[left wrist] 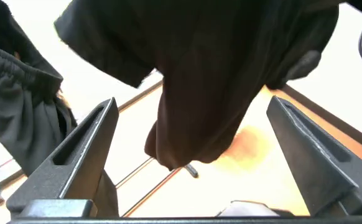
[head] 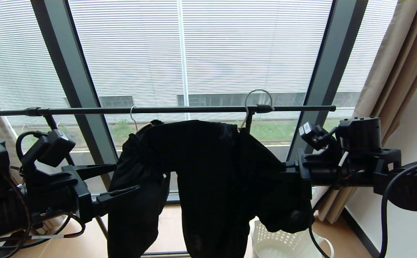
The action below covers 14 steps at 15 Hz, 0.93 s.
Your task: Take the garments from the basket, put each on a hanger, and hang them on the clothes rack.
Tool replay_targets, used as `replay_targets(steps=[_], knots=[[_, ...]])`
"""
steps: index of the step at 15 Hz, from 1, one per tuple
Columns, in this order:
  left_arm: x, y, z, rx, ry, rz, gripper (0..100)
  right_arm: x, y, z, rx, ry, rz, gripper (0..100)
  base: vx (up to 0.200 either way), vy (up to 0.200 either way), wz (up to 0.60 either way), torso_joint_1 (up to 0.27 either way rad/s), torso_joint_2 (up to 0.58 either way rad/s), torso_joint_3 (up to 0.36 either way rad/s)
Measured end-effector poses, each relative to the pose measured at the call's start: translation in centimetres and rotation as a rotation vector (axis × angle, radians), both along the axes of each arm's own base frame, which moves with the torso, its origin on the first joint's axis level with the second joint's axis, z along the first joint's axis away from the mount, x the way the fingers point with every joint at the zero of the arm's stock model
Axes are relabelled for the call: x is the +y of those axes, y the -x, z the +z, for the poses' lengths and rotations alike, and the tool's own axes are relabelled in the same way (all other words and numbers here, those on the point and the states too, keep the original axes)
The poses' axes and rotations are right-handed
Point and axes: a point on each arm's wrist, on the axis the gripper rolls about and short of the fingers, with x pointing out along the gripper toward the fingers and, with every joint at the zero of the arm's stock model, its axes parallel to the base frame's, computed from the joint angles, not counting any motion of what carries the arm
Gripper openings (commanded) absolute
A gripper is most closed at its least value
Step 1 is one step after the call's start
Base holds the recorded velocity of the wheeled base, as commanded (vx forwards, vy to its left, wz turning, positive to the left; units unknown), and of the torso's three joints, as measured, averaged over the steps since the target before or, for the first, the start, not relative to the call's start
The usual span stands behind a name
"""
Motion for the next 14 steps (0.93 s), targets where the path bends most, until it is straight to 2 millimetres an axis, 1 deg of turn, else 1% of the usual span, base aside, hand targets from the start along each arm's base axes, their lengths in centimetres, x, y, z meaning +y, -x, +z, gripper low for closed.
replay_targets(steps=[2, 4, 5, 7, 11, 14], knots=[[0.7, -1.0, -0.9, 0.015, 0.0, 0.016, 100, -0.3, 0.2, 0.0, -0.008, -0.001, 0.01, 0, 0.0, 0.0, 0.0, 0.0, 0.0, 0.0], [1.2, -2.1, -1.4, -0.017, 0.014, 0.039, 100, -0.3, 0.5, -0.1, -0.01, 0.003, 0.016, 0, 0.0, 0.0, 0.0, 0.0, 0.0, 0.0], [1.3, -2.3, -1.9, 0.008, 0.02, 0.044, 100, -0.3, 0.5, -0.2, -0.009, 0.003, 0.018, 0, 0.0, 0.0, 0.0, 0.0, 0.0, 0.0], [1.3, -2.5, -2.4, 0.039, 0.033, 0.051, 100, -0.3, 0.6, -0.1, -0.012, 0.003, 0.02, 0, 0.0, 0.0, 0.0, 0.0, 0.0, 0.0], [1.0, -2.8, -2.5, 0.071, 0.063, 0.052, 100, 0.0, 1.5, 0.3, -0.021, 0.0, 0.037, 0, 0.0, 0.0, 0.0, 0.0, 0.0, 0.0], [0.5, -2.8, -2.2, 0.06, 0.097, 0.044, 100, 0.2, 1.9, 0.4, -0.023, 0.0, 0.048, 0, 0.0, 0.0, 0.0, 0.0, 0.0, 0.0]])
